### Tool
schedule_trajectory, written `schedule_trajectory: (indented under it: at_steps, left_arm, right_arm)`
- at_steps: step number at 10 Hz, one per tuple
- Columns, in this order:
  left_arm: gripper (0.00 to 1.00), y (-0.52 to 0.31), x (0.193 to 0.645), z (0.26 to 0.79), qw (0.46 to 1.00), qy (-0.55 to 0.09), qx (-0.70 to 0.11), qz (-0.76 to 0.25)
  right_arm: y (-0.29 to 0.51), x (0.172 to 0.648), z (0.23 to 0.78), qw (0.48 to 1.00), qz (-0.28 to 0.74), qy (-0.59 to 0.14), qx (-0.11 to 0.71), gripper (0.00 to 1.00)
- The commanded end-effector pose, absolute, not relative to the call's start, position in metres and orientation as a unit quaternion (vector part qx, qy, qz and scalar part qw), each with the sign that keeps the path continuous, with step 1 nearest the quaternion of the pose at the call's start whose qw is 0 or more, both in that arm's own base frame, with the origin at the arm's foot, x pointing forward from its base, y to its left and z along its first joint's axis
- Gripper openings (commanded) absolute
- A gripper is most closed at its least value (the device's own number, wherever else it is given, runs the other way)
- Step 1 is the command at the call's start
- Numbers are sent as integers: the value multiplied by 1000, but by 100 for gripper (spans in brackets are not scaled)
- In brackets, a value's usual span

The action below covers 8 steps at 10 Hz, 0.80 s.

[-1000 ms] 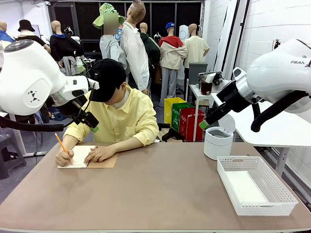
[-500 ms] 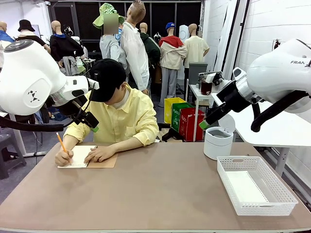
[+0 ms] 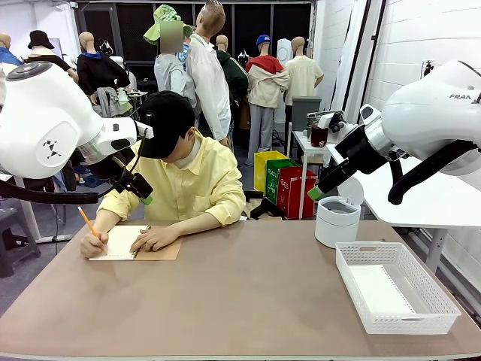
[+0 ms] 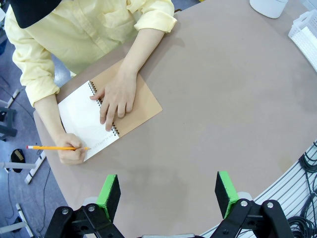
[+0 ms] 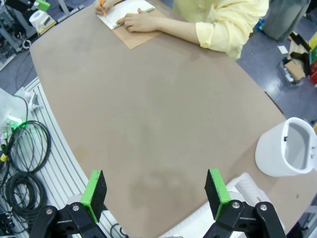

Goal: Sort the paper based on its condition.
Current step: If a person hands you a paper, place it in the Organizing basket , and if it's crumpled, put it in the Trash can.

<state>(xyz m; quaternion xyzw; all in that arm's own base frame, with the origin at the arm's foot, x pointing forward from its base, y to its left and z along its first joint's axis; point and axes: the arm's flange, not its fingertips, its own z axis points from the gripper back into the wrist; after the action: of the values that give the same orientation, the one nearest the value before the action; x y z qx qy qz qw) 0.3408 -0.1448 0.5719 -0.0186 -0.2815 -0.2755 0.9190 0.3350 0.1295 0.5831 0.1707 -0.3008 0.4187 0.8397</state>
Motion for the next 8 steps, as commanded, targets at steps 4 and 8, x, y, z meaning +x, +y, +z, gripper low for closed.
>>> schedule_trajectory:
  at_steps: [4, 8]
  left_arm:
    - [100, -144, 342, 571, 916, -287, -18, -279]
    - [100, -144, 342, 571, 916, -287, -18, -279]
  right_arm:
    - [128, 334, 583, 840, 418, -299, 173, 100]
    - [128, 334, 583, 840, 418, -299, 173, 100]
